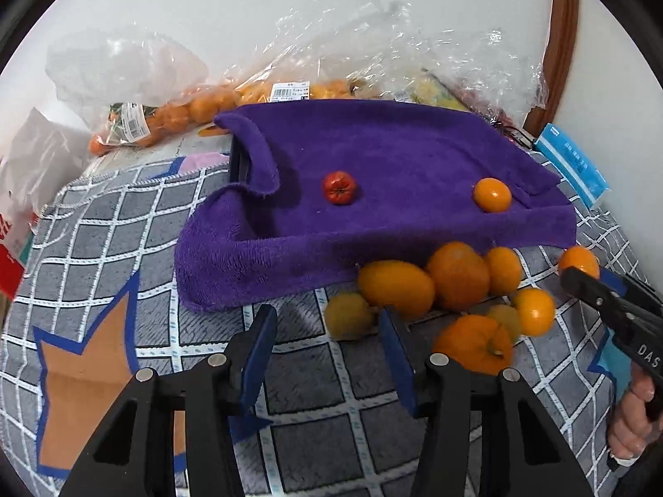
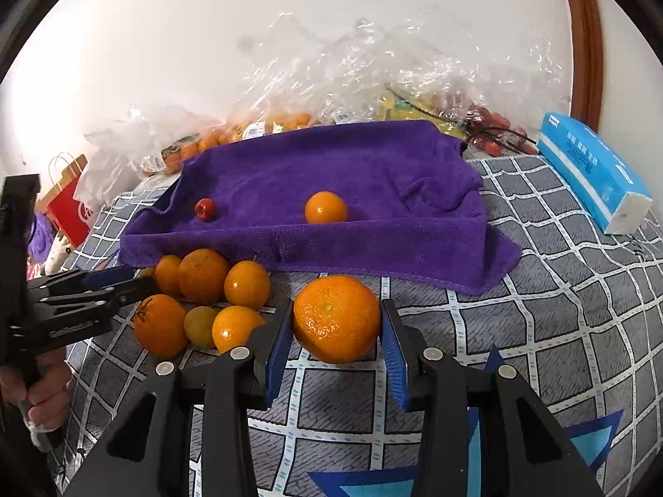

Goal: Organize fruits
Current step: 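Close the right tool on the large orange, then close the left tool on the yellow-green fruit while the right tool holds the large orange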

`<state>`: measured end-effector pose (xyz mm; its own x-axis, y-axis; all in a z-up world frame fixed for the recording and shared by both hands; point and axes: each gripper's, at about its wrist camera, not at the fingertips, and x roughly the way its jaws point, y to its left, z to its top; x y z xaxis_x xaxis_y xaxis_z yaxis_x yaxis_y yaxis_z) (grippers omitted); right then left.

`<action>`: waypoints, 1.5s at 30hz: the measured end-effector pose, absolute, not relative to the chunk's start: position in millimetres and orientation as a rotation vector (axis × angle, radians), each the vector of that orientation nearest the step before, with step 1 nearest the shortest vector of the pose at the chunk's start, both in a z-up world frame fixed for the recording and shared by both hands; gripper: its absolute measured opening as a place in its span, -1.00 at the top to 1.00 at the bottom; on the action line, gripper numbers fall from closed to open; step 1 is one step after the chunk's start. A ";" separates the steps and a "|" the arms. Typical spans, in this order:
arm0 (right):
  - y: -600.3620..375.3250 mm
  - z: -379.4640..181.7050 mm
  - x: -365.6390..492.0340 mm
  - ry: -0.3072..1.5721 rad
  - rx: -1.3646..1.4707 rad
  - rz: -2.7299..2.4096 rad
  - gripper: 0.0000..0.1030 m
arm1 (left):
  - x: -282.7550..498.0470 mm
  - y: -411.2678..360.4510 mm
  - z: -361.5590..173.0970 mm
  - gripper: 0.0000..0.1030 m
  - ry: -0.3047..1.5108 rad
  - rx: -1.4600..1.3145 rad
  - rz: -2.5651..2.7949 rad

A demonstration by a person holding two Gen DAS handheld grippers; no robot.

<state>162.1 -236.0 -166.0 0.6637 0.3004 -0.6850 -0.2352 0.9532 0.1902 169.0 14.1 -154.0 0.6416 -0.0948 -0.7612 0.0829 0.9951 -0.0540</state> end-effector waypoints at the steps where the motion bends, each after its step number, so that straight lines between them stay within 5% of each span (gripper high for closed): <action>1: -236.5 -165.7 161.5 0.787 0.089 0.301 0.21 | 166.6 17.4 -156.5 0.18 0.857 -0.039 -0.128; 5: -239.4 -167.3 164.0 0.795 0.110 0.301 0.21 | 165.5 23.2 -159.1 0.52 0.862 -0.102 -0.200; 45: -228.5 -158.4 150.9 0.710 0.047 0.322 0.21 | 147.1 28.4 -140.4 0.52 0.685 -0.187 -0.219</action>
